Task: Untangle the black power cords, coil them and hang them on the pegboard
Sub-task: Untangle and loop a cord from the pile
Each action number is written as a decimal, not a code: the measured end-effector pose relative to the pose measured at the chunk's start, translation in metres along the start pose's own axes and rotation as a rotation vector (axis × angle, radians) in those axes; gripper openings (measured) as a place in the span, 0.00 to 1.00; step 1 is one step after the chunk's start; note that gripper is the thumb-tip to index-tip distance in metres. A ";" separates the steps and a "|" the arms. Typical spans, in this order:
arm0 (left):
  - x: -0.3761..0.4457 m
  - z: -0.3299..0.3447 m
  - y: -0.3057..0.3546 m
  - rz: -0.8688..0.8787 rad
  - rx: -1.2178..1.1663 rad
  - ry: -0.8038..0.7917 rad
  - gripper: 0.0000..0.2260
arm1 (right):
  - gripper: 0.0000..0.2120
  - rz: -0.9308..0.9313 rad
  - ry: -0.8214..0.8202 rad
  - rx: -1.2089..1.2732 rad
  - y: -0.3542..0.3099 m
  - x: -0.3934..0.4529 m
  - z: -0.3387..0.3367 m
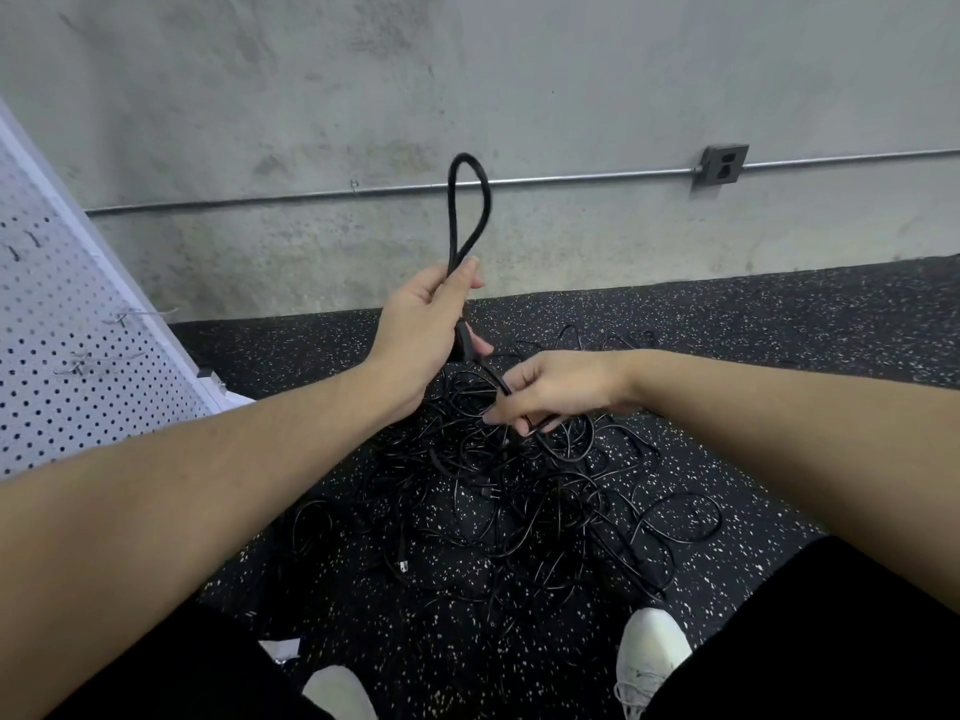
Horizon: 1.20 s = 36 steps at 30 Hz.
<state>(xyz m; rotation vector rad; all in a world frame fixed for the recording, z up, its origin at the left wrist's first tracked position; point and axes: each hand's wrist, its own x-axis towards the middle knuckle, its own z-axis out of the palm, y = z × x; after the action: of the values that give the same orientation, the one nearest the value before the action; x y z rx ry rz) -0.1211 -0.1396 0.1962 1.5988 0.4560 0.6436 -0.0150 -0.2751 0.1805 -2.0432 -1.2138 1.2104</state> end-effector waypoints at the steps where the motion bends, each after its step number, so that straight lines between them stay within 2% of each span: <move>1: -0.001 0.000 0.000 0.020 0.031 0.014 0.10 | 0.12 0.038 0.001 -0.052 0.002 0.001 0.001; 4: -0.003 0.001 0.001 0.058 0.094 0.027 0.10 | 0.13 0.131 0.025 -0.208 0.003 0.001 -0.001; 8: 0.003 -0.002 -0.004 0.062 0.227 0.020 0.09 | 0.23 0.172 0.140 -0.478 -0.005 -0.008 -0.011; 11: 0.011 -0.008 -0.008 -0.046 0.317 0.012 0.11 | 0.26 0.114 0.261 -0.406 -0.002 -0.012 -0.016; 14: 0.012 -0.012 -0.014 -0.114 0.403 -0.010 0.10 | 0.24 0.157 0.265 -0.346 0.000 -0.016 -0.021; 17: 0.011 -0.013 -0.016 -0.101 0.468 -0.020 0.10 | 0.19 0.325 0.180 -0.019 0.003 -0.019 -0.021; 19: 0.011 -0.014 -0.016 -0.088 0.529 -0.037 0.10 | 0.18 0.293 0.183 0.237 0.006 -0.017 -0.018; 23: 0.012 -0.018 -0.020 -0.093 0.568 -0.045 0.11 | 0.21 0.144 0.422 0.554 0.006 -0.010 -0.028; 25: 0.012 -0.017 -0.023 -0.147 0.461 -0.050 0.10 | 0.16 0.079 0.488 0.654 0.003 -0.009 -0.031; 28: 0.009 -0.013 -0.025 -0.246 0.318 -0.089 0.07 | 0.06 0.001 0.500 0.734 -0.003 -0.006 -0.026; 30: 0.005 -0.012 -0.024 -0.304 0.228 -0.120 0.07 | 0.03 -0.066 0.574 0.816 -0.008 -0.004 -0.024; 33: 0.000 -0.009 -0.023 -0.403 0.124 -0.181 0.10 | 0.03 -0.163 0.675 0.970 -0.013 0.000 -0.027; 36: -0.005 -0.002 -0.022 -0.446 0.063 -0.225 0.10 | 0.08 -0.218 0.681 0.940 -0.019 0.004 -0.026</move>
<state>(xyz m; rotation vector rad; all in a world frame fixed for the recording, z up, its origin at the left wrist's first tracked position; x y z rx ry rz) -0.1244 -0.1379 0.1743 1.5377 0.6434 0.1110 -0.0003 -0.2611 0.2060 -1.3530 -0.3835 0.6630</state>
